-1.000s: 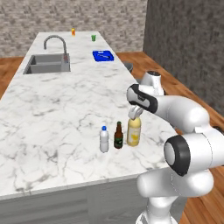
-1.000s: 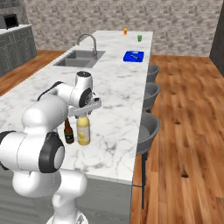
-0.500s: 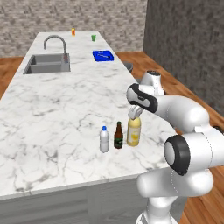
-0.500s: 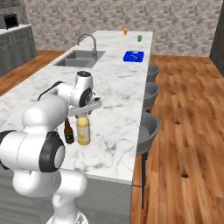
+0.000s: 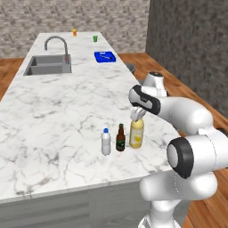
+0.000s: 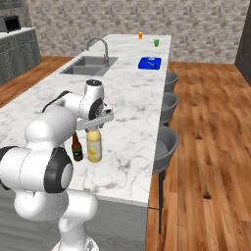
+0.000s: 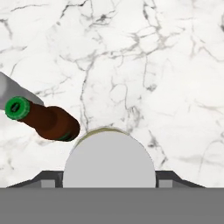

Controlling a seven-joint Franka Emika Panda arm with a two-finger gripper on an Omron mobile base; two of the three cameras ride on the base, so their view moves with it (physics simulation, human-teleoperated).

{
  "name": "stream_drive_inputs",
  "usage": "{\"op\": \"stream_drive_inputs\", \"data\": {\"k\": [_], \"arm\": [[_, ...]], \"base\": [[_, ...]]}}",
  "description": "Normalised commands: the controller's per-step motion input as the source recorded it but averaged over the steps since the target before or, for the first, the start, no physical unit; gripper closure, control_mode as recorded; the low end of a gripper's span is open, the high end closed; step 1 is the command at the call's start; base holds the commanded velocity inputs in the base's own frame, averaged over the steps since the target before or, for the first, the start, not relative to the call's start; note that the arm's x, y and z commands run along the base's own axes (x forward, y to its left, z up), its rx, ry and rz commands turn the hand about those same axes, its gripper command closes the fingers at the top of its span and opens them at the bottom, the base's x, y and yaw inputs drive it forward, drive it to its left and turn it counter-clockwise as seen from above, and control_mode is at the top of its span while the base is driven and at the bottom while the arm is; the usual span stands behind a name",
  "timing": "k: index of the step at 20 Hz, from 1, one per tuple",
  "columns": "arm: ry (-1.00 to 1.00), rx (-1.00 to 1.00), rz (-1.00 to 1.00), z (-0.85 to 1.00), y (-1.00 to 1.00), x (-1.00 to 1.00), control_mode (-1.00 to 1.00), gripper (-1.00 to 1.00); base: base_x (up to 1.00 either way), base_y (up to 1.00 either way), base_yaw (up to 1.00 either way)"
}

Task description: Place the drinks on the dining counter in a tight cluster.

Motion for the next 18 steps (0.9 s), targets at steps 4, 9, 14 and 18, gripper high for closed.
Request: {"op": "stream_drive_inputs", "data": {"k": [4,9,14,18], "arm": [[0.00,0.00,0.00,0.00,0.00,0.00,-1.00,-1.00],[0.00,0.00,0.00,0.00,0.00,0.00,-1.00,-1.00],[0.00,0.00,0.00,0.03,0.00,0.00,-1.00,-1.00],[0.00,0.00,0.00,0.33,-0.06,-0.11,-1.00,-1.00]], "base": [[0.00,0.00,0.00],[0.00,0.00,0.00],[0.00,0.00,0.00],[0.00,0.00,0.00]]}}
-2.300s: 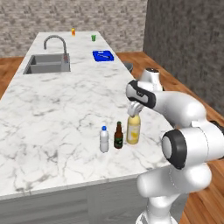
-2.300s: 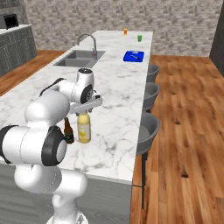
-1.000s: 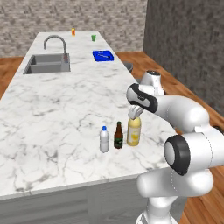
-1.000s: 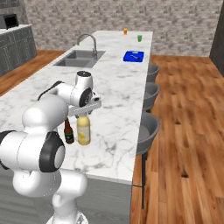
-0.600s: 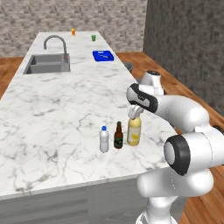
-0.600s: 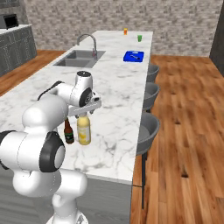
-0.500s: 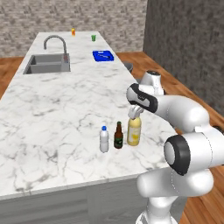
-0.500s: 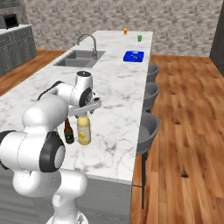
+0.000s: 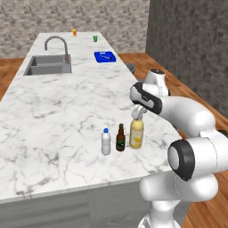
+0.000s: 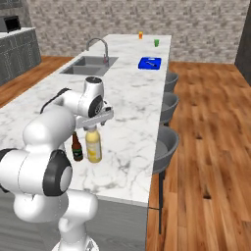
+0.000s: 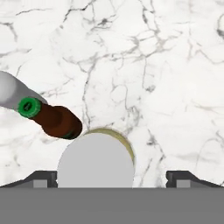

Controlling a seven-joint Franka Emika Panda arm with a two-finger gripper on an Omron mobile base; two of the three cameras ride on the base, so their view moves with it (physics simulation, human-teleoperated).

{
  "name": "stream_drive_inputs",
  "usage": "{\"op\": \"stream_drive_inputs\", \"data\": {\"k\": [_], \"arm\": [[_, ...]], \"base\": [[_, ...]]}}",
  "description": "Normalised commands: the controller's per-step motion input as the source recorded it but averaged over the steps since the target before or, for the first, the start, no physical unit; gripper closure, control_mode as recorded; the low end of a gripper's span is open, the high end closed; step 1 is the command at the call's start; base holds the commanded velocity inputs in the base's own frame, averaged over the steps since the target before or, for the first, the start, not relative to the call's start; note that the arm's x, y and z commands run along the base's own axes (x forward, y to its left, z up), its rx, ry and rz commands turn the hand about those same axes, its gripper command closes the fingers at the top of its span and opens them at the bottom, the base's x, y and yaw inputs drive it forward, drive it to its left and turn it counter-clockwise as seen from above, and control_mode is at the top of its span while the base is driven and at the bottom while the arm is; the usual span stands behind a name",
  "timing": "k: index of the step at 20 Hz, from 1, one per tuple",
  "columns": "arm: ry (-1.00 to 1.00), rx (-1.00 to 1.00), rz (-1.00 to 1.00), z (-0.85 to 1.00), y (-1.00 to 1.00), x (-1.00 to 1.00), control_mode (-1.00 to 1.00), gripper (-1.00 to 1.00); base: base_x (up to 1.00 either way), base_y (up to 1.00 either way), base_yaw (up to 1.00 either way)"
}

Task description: Place the drinks on the dining counter in a tight cluster.

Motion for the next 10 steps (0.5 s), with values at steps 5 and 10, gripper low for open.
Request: {"op": "stream_drive_inputs", "data": {"k": [5,10], "arm": [[0.00,0.00,0.00,0.38,-0.04,-0.19,-1.00,-1.00],[0.00,0.00,0.00,0.45,-0.05,-0.50,-1.00,-1.00]], "base": [[0.00,0.00,0.00],[0.00,0.00,0.00]]}}
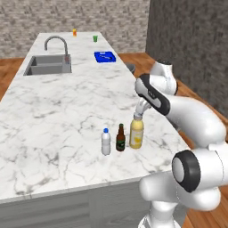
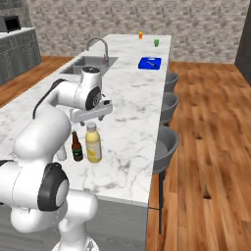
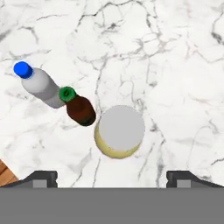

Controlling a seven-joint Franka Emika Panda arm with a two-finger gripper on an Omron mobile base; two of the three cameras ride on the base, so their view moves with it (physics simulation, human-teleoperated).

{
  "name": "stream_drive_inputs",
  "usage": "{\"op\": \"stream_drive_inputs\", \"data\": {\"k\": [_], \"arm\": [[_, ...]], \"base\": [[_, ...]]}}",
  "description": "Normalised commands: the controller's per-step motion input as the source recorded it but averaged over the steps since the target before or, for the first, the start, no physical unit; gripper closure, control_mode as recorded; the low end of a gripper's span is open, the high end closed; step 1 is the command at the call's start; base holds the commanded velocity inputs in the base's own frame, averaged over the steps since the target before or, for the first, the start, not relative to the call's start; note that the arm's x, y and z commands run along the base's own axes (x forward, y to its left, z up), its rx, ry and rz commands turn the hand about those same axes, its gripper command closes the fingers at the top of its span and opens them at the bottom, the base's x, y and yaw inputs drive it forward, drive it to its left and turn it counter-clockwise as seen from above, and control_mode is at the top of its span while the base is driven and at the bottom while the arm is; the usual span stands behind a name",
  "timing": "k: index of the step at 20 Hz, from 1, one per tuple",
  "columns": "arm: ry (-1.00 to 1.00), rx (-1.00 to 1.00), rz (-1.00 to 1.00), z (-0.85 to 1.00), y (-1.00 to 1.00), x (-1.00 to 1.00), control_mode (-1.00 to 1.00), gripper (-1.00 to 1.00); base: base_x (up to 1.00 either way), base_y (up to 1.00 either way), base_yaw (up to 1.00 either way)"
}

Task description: Place the drinks on the dining counter in a tight cluster.

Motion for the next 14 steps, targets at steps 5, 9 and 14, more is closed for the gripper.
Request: {"op": "stream_drive_inputs", "data": {"k": [5,9,14], "arm": [[0.04,0.00,-0.11,0.43,-0.02,-0.78,-1.00,-1.00],[0.06,0.00,-0.25,0.12,-0.11,-0.92,-1.00,-1.00],[0.03,0.00,-0.36,0.00,-0.20,-0.90,-1.00,-1.00]], "base": [[0.00,0.00,0.00],[0.00,0.00,0.00],[0.00,0.00,0.00]]}}
